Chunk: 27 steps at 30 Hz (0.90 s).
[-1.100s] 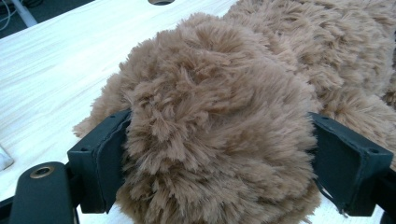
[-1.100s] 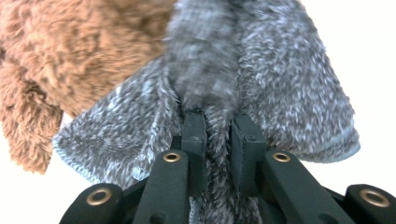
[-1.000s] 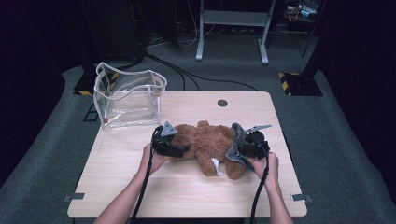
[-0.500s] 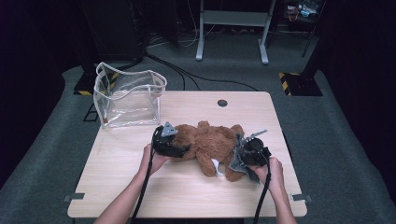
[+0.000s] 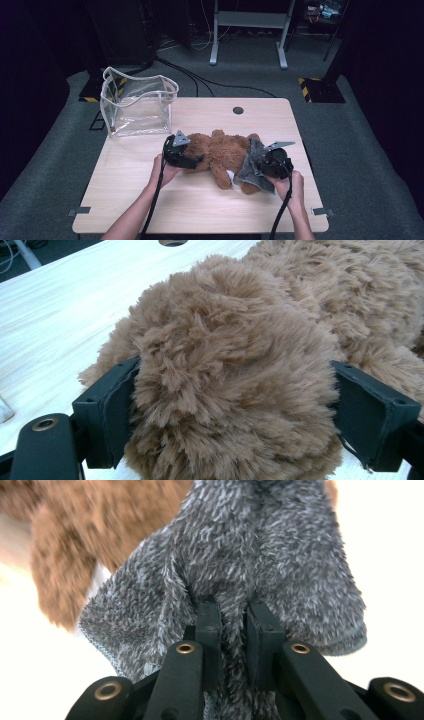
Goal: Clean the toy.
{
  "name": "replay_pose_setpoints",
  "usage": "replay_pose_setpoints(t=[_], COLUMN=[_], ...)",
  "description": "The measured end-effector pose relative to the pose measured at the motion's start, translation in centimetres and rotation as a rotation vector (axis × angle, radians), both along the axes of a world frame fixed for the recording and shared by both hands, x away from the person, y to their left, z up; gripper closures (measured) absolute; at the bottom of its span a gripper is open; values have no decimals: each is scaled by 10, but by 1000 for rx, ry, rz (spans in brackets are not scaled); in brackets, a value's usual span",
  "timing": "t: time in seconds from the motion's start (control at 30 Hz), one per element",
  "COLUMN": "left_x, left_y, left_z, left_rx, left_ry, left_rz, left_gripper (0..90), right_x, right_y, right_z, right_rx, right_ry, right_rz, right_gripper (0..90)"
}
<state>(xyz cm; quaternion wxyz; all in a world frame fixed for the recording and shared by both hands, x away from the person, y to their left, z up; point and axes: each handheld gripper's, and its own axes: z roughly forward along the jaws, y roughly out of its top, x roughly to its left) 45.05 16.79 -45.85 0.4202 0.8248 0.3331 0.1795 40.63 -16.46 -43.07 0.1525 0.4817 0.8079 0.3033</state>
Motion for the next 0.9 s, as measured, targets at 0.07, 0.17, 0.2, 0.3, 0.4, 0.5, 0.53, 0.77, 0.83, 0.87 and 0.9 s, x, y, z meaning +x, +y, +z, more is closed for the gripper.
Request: replay_pose_setpoints(t=[0.07, 0.17, 0.2, 0.3, 0.4, 0.5, 0.53, 0.77, 0.83, 0.87, 0.9], left_x=[0, 0, 0, -1, 0, -1, -1, -1, -1, -1, 0], left_y=[0, 0, 0, -1, -1, -1, -1, -1, -1, -1, -1], left_z=[0, 0, 1, 0, 0, 0, 0, 0, 0, 0, 0], left_rx=[1, 1, 5, 0, 4, 3, -1, -2, -1, 0, 5], left_ry=[0, -1, 3, -2, -3, -3, -3, -2, -3, -1, -3], left_rz=[2, 1, 0, 5, 5, 7, 9, 11, 10, 10, 8], left_gripper=[143, 143, 143, 144, 144, 144, 143, 144, 143, 143, 144], right_x=[6, 15, 17, 15, 5, -9, -15, -47, -53, -56, -58], right_y=[7, 14, 16, 11, 6, 0, -2, 2, 5, 5, 4], right_z=[-2, -12, -16, -17, -16, -18, -19, -31, -35, -37, -37], right_rx=[-6, -20, -30, -18, -27, -25, -19, -21, -32, -39, -41], right_ry=[-8, -8, 5, 26, 41, 57, 62, 93, 117, 129, 126], right_rz=[-2, -13, -24, -9, -5, 5, 3, 54, 71, 81, 73], right_gripper=[781, 775, 776, 778, 779, 780, 780, 781, 781, 782, 782])
